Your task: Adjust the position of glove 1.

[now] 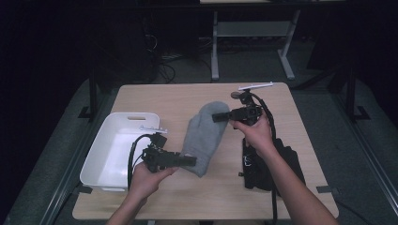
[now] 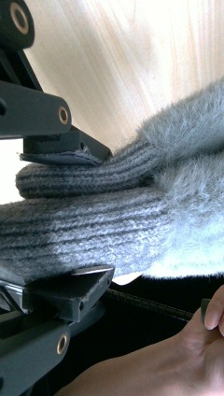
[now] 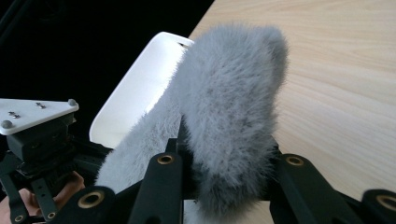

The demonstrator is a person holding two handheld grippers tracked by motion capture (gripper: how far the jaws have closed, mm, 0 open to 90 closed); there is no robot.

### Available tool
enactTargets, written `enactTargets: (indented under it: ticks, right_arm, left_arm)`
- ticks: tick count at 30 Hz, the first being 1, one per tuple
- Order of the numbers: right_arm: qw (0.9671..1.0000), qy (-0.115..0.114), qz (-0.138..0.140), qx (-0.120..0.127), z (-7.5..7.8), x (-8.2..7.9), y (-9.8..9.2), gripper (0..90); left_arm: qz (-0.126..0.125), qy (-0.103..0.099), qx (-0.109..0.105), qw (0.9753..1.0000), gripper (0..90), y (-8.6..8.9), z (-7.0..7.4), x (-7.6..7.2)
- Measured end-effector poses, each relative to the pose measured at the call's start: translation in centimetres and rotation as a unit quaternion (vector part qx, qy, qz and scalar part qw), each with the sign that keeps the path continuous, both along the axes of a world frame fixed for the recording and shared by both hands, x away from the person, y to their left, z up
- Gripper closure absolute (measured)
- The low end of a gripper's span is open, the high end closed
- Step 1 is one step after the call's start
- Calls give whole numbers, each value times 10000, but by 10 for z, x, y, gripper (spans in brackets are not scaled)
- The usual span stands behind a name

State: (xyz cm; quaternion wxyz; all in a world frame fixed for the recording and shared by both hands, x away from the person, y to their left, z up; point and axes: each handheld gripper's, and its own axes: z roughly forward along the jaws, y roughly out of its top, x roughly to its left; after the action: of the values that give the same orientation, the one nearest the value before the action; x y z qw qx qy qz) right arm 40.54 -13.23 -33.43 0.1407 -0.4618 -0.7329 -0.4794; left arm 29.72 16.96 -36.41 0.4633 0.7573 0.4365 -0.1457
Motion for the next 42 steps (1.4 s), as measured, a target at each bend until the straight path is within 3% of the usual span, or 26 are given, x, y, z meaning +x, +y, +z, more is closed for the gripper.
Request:
enactTargets:
  ticks: [15, 26, 33, 42]
  right_arm:
    - [9997, -130, 198, 39, 30, 7, 33, 716]
    - [9991, -151, 360, 154, 39, 14, 55, 711]
    - [9982, -77, 453, 395, 45, 19, 71, 701]
    - [9953, 75, 470, 841, 39, 28, 103, 695]
  left_arm:
    - [179, -195, -79, 9996, 443, 31, 22, -5]
    - [374, -293, -111, 9988, 444, 49, 32, -9]
    - [482, -358, -180, 9980, 444, 65, 35, -11]
    - [742, -343, -189, 9965, 445, 90, 38, -17]
